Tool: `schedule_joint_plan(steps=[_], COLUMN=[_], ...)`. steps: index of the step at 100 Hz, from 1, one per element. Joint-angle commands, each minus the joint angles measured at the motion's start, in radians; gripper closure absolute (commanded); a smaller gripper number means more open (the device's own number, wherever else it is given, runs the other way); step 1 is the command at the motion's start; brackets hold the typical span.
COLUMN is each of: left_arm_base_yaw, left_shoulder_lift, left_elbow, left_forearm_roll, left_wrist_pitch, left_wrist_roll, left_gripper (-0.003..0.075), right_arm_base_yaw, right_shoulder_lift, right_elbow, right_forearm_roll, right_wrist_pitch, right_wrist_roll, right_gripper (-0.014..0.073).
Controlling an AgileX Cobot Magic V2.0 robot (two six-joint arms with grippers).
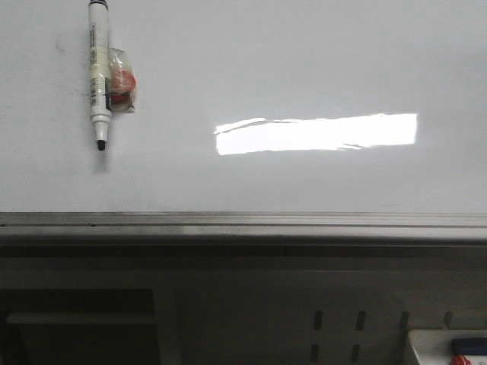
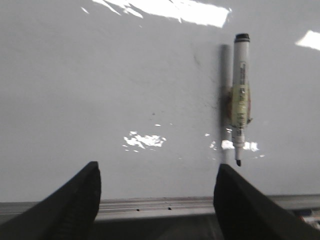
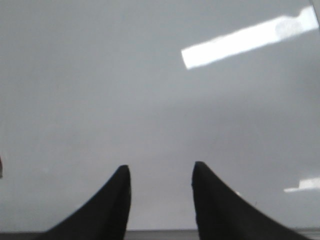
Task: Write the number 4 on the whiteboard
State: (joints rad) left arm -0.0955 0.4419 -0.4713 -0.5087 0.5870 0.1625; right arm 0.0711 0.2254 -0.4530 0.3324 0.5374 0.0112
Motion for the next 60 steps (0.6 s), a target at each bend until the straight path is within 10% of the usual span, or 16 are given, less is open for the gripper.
schedule_joint_plan(steps=[1, 60], left_arm_base_yaw=[-0.047, -0.4], left_shoulder_lift=[0.094, 0.546], left_elbow=[-0.055, -0.149], left_forearm_roll=[-0.128, -0.342], left_wrist_pitch=[-0.036, -0.329], left_wrist_roll=[0.127, 0.194], left_gripper=[0.0278, 0.0313], right_arm_base_yaw=[0.026, 0.27], right_shoulder_lift=[0.047, 0.206], right_elbow=[-0.054, -0.067], right_forearm_roll=[0.003, 0.005], right_wrist_pitch=[-0.029, -0.031], right_wrist_roll=[-0.028, -0.039], right_gripper=[0.0232, 0.0232])
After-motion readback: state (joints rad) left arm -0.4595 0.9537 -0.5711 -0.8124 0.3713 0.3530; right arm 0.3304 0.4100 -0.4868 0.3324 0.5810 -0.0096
